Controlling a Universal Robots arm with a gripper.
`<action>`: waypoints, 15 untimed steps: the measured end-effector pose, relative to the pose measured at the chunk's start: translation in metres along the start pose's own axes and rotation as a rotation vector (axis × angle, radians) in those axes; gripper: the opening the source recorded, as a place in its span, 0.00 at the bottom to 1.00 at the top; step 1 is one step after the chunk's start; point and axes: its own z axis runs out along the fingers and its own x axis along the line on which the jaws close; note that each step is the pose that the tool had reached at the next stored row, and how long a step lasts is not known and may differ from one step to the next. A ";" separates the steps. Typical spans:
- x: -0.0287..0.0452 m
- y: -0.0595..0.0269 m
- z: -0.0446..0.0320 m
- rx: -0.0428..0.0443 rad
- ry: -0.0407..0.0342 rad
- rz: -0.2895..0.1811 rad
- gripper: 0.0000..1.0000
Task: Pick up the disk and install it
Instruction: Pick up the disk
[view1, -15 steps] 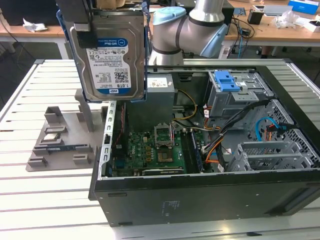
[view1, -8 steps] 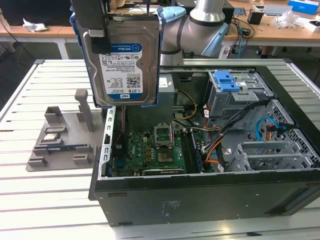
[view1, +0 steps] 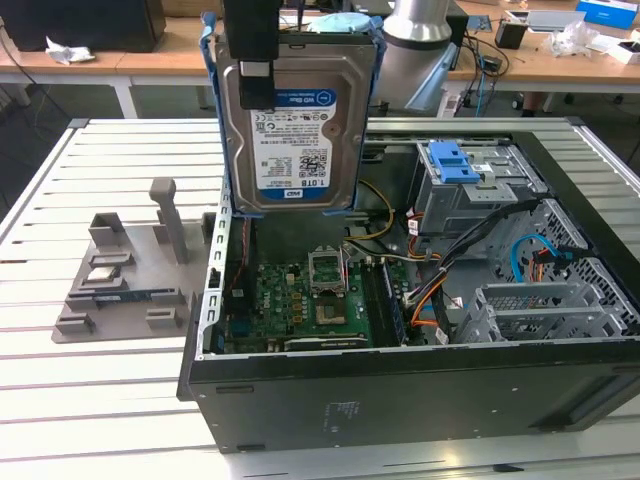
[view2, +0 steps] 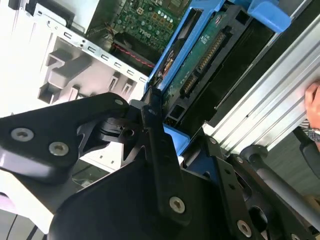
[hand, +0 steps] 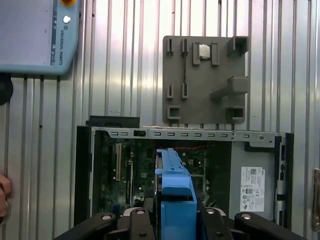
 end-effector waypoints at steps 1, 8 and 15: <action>0.0001 -0.0031 -0.0001 0.0000 0.0000 0.000 0.36; 0.0007 -0.0264 -0.0007 0.0000 0.0000 0.000 0.36; 0.0011 -0.0408 -0.0010 0.0000 0.0000 0.000 0.36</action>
